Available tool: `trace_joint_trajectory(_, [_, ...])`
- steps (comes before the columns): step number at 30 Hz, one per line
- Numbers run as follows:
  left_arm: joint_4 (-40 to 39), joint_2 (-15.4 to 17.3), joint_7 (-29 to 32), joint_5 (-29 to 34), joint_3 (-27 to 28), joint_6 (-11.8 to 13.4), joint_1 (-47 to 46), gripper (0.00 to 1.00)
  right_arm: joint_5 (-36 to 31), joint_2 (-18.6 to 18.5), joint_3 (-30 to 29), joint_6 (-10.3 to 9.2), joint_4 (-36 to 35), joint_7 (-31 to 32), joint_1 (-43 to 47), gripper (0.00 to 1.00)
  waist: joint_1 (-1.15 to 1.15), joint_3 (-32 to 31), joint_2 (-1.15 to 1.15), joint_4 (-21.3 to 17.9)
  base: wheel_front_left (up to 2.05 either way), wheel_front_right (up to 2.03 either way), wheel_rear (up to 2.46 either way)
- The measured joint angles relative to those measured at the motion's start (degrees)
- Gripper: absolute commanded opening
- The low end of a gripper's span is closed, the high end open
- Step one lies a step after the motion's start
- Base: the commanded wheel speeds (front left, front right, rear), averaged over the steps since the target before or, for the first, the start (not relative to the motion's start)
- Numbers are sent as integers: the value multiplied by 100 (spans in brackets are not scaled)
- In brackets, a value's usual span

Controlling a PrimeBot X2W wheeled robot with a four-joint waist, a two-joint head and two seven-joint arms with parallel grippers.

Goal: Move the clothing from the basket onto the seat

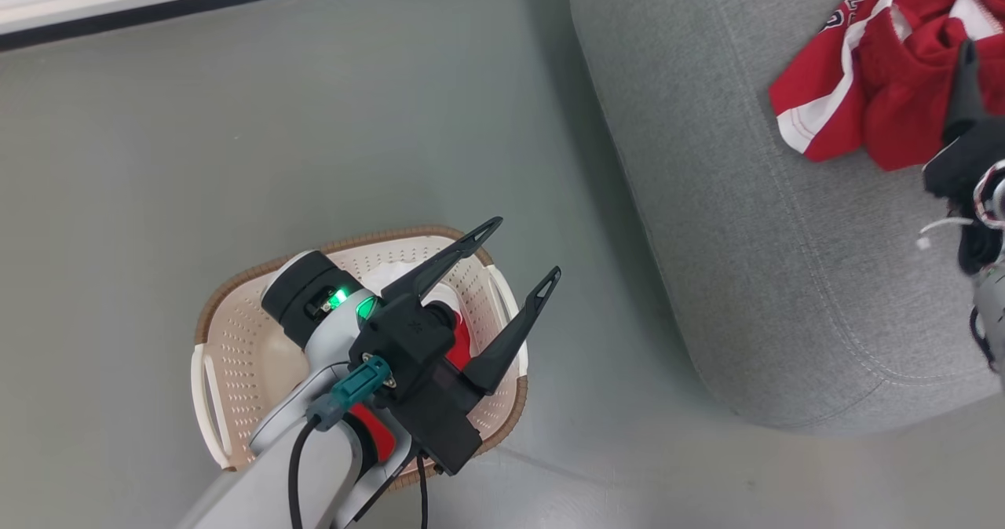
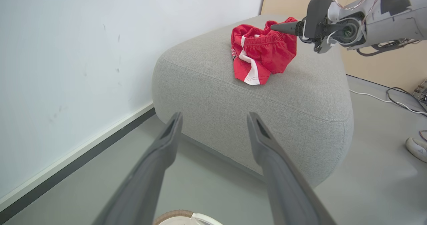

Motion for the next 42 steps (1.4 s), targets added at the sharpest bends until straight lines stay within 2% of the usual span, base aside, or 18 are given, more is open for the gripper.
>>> trace_joint_trajectory(7, [134,-4,-100,-48,7,0,12,100,105,180,-57,100,98,1,290,100,0,-172,0,-78,0,0,0])
trace_joint_trajectory(17, [380,-79,-247,-103,21,14,181,100,98,225,-73,164,-10,1,888,100,0,-588,0,-187,0,0,0])
trace_joint_trajectory(30, [717,-238,-510,-320,187,278,572,100,-333,370,104,164,-1089,1,1908,100,-1,-1270,0,-45,0,0,0])
trace_joint_trajectory(42, [926,-277,-650,-399,439,735,1026,100,-651,594,165,51,-2696,1,2879,100,-1,-1781,0,409,0,0,0])
